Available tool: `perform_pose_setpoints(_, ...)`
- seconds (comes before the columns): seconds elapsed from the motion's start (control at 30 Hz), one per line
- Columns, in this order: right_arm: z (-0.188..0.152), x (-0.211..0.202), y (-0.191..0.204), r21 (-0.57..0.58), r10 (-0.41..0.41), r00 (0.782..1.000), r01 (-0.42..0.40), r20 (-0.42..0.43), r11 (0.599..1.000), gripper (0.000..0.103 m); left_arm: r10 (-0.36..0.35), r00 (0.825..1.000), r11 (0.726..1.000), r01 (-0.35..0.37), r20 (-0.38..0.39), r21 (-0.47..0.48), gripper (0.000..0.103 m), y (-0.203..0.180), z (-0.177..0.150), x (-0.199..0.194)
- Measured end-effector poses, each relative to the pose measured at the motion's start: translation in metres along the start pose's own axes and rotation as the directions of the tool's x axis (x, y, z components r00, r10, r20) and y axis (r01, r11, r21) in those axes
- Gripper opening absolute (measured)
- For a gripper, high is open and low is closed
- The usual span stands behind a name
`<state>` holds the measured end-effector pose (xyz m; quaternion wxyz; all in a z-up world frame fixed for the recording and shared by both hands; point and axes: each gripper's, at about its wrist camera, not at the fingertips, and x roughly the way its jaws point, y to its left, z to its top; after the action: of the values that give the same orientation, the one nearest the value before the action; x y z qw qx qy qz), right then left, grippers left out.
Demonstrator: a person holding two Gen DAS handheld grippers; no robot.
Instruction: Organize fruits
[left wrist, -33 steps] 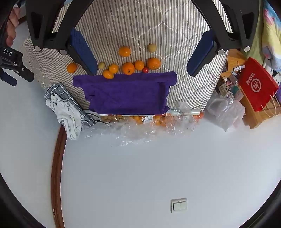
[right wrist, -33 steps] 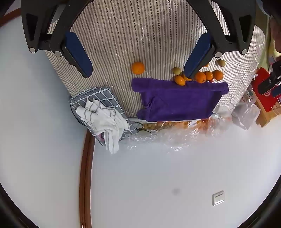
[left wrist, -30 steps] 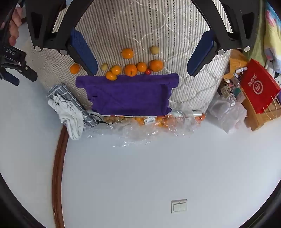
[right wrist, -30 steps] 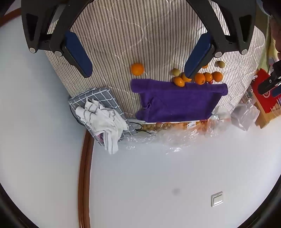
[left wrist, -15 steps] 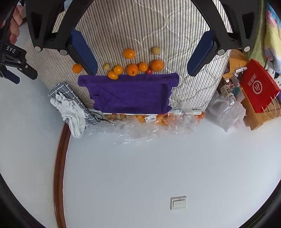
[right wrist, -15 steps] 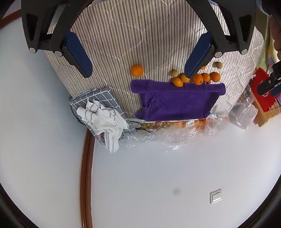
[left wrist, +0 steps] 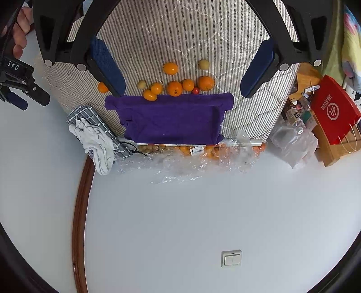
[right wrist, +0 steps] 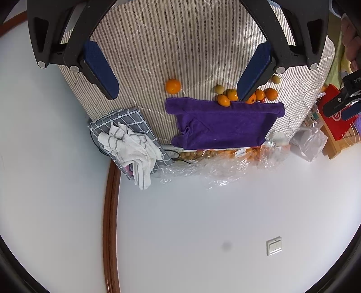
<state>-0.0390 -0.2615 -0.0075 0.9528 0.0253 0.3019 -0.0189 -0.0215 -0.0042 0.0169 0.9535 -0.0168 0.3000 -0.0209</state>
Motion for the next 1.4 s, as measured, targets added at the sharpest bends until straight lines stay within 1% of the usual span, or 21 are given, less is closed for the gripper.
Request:
perform_pose_setpoints(0.13,0.0014,0.0015,0.0017,0.004,0.002,1.000,-0.002,-0.003,1.000,0.103,0.005,1.000,1.000,-0.005,0.005,0.001,0.102,0.0007,-0.0017,-0.0018)
perform_pose_setpoints(0.4,-0.0007,-0.0011,0.0035,0.015,0.003,1.000,-0.003,0.000,1.000,0.103,-0.008,1.000,1.000,0.008,0.000,-0.008,0.102,0.0010,-0.0017,-0.0011)
perform_pose_setpoints(0.57,-0.0018,-0.0024,0.0035,0.008,0.000,1.000,0.000,0.004,1.000,0.103,-0.008,1.000,1.000,0.008,0.008,0.001,0.102,-0.0005,-0.0030,-0.0033)
perform_pose_setpoints(1.4,-0.0042,-0.0024,0.0051,0.003,0.008,1.000,-0.008,-0.004,1.000,0.103,-0.023,1.000,1.000,0.023,0.013,-0.014,0.102,0.0041,-0.0080,-0.0057)
